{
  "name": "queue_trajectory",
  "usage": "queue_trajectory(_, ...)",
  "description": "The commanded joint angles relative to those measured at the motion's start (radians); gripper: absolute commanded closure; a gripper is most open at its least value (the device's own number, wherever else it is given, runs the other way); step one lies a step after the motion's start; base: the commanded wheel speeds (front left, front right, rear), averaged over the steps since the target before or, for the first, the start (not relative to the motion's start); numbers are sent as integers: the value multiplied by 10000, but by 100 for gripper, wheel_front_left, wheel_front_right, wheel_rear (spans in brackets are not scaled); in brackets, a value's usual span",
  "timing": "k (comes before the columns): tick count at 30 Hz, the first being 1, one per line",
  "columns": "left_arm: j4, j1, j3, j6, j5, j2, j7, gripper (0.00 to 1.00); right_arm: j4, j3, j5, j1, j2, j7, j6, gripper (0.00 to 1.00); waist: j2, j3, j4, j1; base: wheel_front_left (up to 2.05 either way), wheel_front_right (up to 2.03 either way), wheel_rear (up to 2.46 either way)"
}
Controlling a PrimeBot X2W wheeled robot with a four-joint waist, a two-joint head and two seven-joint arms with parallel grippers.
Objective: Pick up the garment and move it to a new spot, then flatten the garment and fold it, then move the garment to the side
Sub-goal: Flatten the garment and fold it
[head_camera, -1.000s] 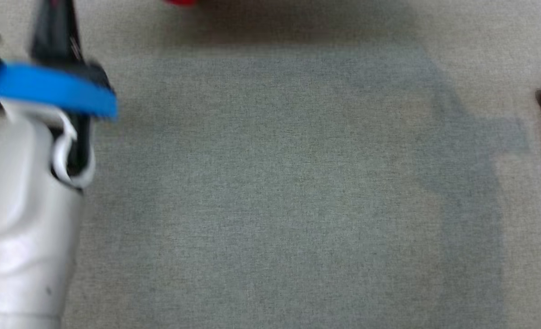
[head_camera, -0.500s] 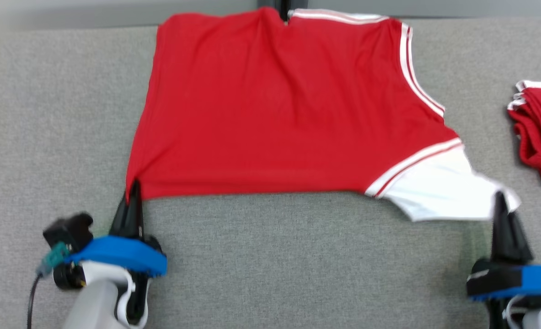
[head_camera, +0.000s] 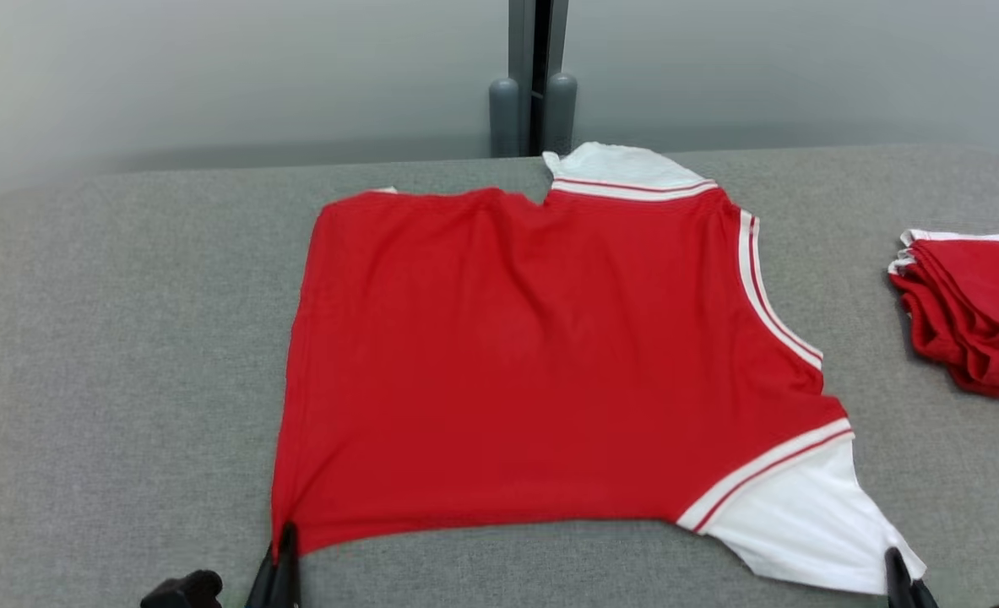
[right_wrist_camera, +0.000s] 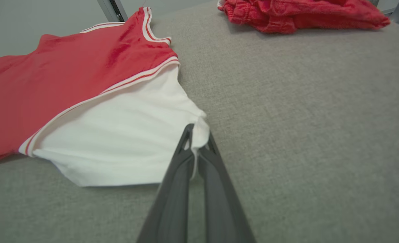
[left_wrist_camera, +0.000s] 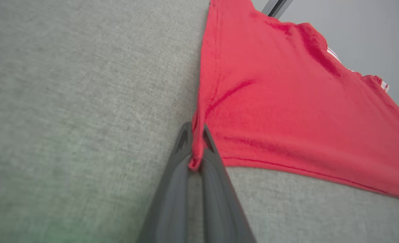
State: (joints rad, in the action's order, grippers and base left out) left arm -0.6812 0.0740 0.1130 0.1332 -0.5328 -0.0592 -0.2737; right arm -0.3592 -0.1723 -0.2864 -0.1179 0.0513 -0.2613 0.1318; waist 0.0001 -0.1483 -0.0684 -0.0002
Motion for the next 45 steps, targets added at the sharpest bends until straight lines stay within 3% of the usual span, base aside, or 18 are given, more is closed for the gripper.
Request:
queue_trajectory(1, -457, -833, -49, -56, 100, -35, 182, 100, -88, -95, 111, -440, 25, -46, -21, 100, -1, 275, -53, 2, 0, 0, 0)
queue_trajectory(7, -27, -1482, 225, -56, 345, 56, 180, 100, -115, -220, 232, -1084, 78, -47, -21, 100, -1, 637, 124, 2, 0, 0, 0)
queue_trajectory(14, 930, -1185, 620, -45, 685, 83, 111, 100, 291, -165, 146, -757, 49, -47, -19, 100, -1, 528, 287, 2, 0, 0, 0)
queue_trajectory(23, 2326, 158, 1255, -43, 1192, 72, 97, 100, 1064, -158, -135, 1231, 11, -45, -13, 100, -1, -317, 413, 2, 0, 0, 0)
queue_trajectory(28, 2657, 885, 1108, -42, 1147, 78, 95, 100, 1191, -208, -159, 2571, 4, -45, -12, 100, -1, -831, 416, 2, 0, 0, 0)
queue_trajectory(43, 1797, 2574, 375, -40, 1232, 79, 95, 100, -274, -577, 661, 5202, 314, -41, -13, 100, -1, -1772, 485, 2, 0, 0, 0)
queue_trajectory(44, 1706, 2639, 355, -40, 1257, 79, 97, 86, -589, -616, 690, 5243, 288, -39, -13, 100, -1, -1780, 478, 2, 0, 0, 0)
queue_trajectory(45, 1628, 2694, 332, -40, 1278, 79, 95, 45, -792, -615, 764, 5374, 273, -41, -13, 2, -1, -1780, 473, 2, 0, 0, 0)
